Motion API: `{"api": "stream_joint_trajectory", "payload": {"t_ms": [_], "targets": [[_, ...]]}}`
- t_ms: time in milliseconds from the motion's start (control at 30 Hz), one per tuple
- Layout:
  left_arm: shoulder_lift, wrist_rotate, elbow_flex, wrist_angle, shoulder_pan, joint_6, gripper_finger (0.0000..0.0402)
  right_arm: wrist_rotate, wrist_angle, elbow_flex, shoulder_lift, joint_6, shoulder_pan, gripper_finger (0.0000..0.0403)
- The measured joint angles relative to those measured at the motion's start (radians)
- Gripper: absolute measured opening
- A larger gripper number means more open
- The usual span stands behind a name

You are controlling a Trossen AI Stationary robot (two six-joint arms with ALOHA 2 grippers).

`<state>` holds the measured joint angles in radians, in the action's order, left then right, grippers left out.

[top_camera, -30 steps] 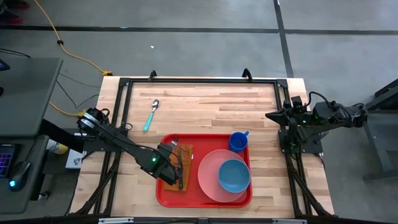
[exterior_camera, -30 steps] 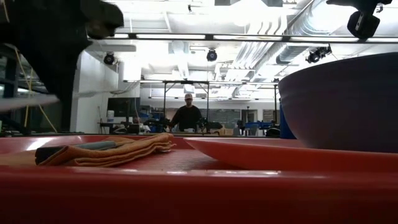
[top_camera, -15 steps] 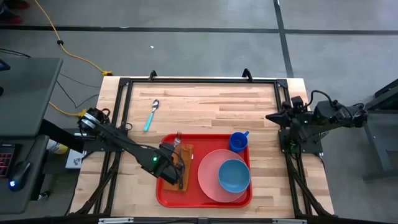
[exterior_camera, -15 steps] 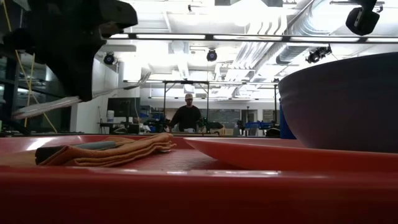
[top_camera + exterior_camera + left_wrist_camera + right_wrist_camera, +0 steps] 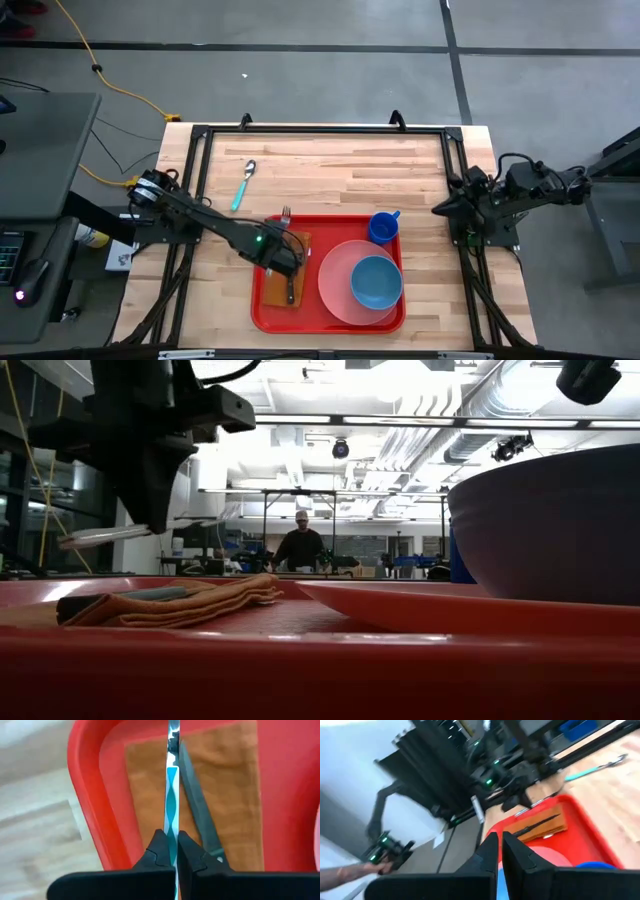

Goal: Set up tray
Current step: Put the blue patterned fork on the left side of the black bread knife

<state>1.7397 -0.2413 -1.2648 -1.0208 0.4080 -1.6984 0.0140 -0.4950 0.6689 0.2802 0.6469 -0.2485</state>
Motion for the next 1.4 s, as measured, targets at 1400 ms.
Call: {"api": "stream_joint_trajectory", "payload": {"t_ms": [1400], "targets": [[0.277,0.391,-0.492,-0.542,0.127,-0.025,0.0024,0.180,-0.001,0.000,-0.034,-0.064,0.000,0.0000]]}}
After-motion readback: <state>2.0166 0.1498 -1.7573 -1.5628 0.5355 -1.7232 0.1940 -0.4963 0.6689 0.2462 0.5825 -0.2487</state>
